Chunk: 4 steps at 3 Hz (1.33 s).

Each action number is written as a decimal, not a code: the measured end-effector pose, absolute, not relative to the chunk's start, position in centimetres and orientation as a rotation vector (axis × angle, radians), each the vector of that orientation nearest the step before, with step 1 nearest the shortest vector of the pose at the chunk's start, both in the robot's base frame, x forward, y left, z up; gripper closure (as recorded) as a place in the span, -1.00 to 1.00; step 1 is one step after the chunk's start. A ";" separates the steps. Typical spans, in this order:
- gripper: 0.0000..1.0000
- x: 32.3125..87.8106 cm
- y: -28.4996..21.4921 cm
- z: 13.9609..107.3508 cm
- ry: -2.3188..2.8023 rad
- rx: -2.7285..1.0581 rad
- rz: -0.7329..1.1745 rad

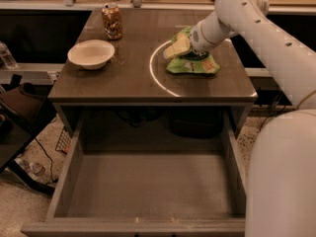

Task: Place green jalapeno chip bag into top drawer

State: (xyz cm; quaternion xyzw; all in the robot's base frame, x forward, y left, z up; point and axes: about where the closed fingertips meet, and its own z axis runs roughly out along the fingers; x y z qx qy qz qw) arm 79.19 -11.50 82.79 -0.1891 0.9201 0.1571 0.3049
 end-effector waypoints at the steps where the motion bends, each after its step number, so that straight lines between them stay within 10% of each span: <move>1: -0.17 79.1 -11.5 82.9 2.441 -0.500 0.419; 4: 1.00 79.1 -11.4 83.7 2.442 -0.500 0.420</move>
Offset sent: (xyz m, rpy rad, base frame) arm -0.0010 0.0005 0.0002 0.0010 0.0055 0.0002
